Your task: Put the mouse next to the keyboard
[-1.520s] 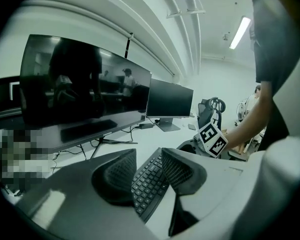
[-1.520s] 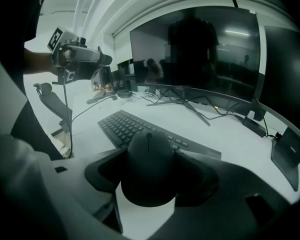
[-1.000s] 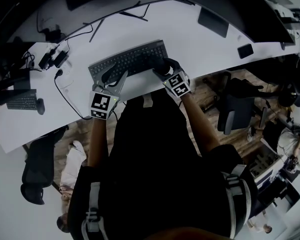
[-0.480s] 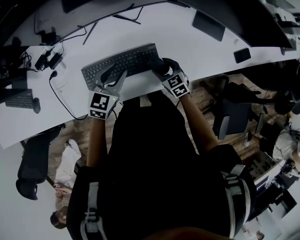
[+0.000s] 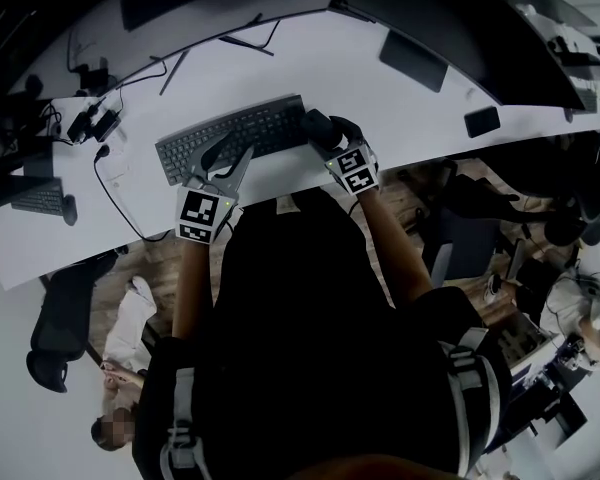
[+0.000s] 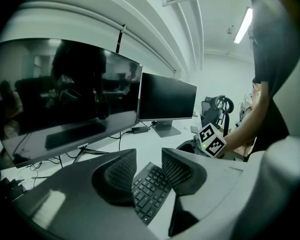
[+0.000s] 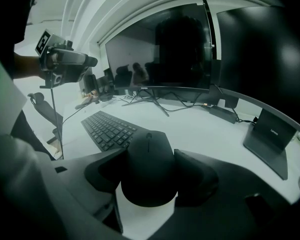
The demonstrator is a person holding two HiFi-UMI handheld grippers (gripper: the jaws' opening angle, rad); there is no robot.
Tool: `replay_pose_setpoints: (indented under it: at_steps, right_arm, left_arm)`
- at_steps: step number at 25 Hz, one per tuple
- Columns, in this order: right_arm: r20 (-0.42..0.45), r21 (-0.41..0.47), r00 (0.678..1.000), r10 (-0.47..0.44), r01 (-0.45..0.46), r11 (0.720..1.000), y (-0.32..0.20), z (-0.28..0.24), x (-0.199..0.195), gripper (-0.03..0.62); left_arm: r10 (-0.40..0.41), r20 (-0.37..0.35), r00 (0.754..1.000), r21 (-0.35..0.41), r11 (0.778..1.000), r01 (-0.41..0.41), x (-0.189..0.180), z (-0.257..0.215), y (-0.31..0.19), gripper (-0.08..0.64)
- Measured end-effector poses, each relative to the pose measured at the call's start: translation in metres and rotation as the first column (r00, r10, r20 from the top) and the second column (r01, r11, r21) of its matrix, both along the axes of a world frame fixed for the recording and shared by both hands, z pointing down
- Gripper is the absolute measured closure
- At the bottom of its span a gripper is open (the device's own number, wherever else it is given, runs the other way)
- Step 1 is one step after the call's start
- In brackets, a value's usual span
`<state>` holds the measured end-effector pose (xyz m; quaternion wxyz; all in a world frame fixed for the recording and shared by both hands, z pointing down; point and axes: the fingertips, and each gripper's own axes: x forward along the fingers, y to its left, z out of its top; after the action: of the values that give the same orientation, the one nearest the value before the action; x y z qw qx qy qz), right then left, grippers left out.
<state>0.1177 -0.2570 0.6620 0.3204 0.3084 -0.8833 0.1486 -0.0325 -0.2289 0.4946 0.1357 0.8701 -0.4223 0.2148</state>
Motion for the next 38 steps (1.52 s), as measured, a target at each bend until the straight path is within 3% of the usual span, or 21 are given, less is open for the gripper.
replay_pose_setpoints:
  at_steps: [18, 38]
  right_arm:
    - [-0.025, -0.073, 0.997, 0.068, -0.069, 0.995, -0.038, 0.044, 0.033, 0.299]
    - [-0.063, -0.035, 0.997, 0.041, -0.043, 0.998, -0.057, 0.065, 0.035, 0.295]
  left_arm:
    - [-0.058, 0.048, 0.997, -0.007, 0.998, 0.059, 0.024, -0.002, -0.003, 0.419]
    - [-0.129, 0.080, 0.988, -0.007, 0.991, 0.130, 0.030, -0.001, 0.016, 0.417]
